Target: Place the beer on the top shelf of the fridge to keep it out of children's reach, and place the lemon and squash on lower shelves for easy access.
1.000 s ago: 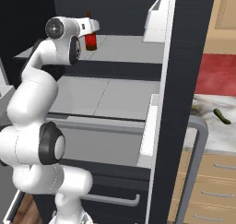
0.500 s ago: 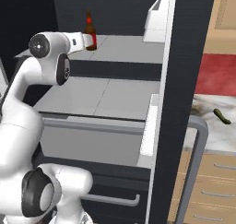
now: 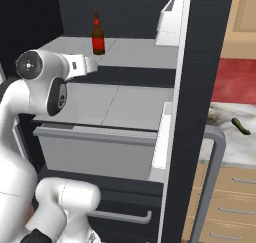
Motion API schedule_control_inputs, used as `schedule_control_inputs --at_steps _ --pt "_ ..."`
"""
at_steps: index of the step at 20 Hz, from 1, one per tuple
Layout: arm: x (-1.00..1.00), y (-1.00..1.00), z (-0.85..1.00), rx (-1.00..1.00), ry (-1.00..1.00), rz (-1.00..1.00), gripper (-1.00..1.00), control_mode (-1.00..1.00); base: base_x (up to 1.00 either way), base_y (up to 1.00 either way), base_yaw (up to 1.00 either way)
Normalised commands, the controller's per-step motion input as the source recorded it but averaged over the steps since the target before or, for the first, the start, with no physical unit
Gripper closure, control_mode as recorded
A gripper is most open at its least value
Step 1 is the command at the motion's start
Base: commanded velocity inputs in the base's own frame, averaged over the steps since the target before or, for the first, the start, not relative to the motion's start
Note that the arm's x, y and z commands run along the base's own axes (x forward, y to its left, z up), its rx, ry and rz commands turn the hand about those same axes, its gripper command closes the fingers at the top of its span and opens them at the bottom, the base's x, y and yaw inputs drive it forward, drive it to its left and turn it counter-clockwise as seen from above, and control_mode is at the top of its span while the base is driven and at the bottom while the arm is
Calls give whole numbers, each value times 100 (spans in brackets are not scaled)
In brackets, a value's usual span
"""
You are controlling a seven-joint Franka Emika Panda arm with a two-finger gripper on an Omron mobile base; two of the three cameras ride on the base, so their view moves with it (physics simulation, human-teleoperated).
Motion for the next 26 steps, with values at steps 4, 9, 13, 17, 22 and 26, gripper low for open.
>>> schedule_control_inputs --at_steps 4,9,13,17,22,26 --pt "-64 -4 -2 0 23 0 -100 -100 0 0 0" --pt "-46 -6 0 0 15 0 -100 -100 0 0 0" --pt "-45 0 0 0 12 0 -100 -100 0 0 0" --pt "-36 0 0 0 13 0 -100 -100 0 0 0" --pt "-38 0 -7 0 12 0 -100 -100 0 0 0" --pt "-53 0 -21 -2 15 0 -100 -100 0 0 0"
